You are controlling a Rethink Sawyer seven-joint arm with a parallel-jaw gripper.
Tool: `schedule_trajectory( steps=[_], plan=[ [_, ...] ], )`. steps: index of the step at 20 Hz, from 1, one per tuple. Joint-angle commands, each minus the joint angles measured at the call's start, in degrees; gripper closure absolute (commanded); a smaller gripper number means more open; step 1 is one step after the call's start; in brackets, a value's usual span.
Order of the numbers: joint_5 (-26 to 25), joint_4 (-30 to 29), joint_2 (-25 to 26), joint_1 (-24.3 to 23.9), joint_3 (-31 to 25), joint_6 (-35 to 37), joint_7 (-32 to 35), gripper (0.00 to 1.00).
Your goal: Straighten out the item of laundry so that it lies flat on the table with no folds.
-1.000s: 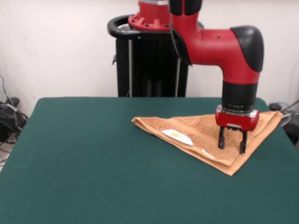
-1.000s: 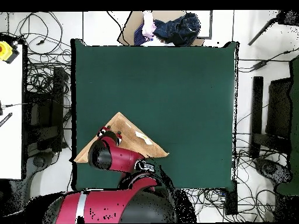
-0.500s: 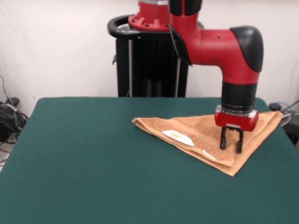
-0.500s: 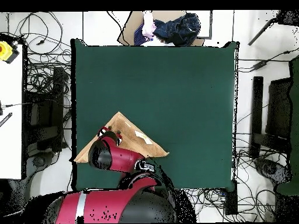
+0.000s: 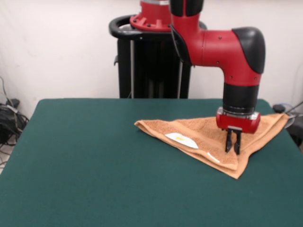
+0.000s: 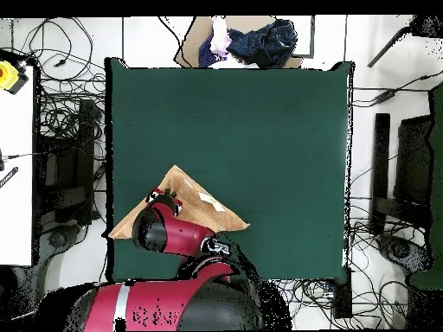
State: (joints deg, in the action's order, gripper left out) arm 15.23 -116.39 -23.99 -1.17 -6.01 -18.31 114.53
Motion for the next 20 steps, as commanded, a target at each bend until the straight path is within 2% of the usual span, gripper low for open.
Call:
schedule_trajectory(
  steps=[1,20],
  plan=[
    [2.71,5.62,8.15,-0.20,-4.96,-3.94,15.33,1.00],
    [3.02,1.20,3.30,-0.27,-5.74,-3.85,17.92,1.00]
  ],
)
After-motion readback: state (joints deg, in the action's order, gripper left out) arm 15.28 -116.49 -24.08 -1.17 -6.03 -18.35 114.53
